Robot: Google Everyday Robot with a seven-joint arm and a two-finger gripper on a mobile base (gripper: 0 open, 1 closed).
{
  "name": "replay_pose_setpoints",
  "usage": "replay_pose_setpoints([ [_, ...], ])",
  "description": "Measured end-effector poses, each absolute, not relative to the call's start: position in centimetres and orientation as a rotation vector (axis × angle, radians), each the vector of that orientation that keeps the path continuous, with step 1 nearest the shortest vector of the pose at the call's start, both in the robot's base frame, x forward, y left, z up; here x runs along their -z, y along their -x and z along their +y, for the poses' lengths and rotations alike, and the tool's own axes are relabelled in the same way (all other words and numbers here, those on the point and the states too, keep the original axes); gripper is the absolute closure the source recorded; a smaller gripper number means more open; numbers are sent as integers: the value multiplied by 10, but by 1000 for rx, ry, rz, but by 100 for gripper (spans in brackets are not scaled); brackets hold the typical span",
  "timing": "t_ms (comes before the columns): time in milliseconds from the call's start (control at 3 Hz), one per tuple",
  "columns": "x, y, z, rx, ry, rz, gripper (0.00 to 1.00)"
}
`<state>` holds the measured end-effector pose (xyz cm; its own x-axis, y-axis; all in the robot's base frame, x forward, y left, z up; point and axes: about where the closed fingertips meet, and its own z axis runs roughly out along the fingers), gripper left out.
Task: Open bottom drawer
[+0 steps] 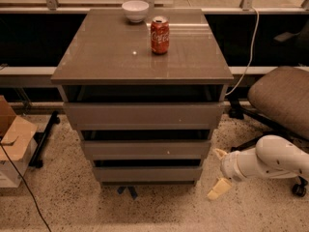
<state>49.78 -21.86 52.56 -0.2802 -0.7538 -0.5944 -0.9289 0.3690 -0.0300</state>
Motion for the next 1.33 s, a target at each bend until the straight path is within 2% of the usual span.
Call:
replay_pose_setpoints([
  [1333,-400,-546,-183,-590,1357,2147,0],
])
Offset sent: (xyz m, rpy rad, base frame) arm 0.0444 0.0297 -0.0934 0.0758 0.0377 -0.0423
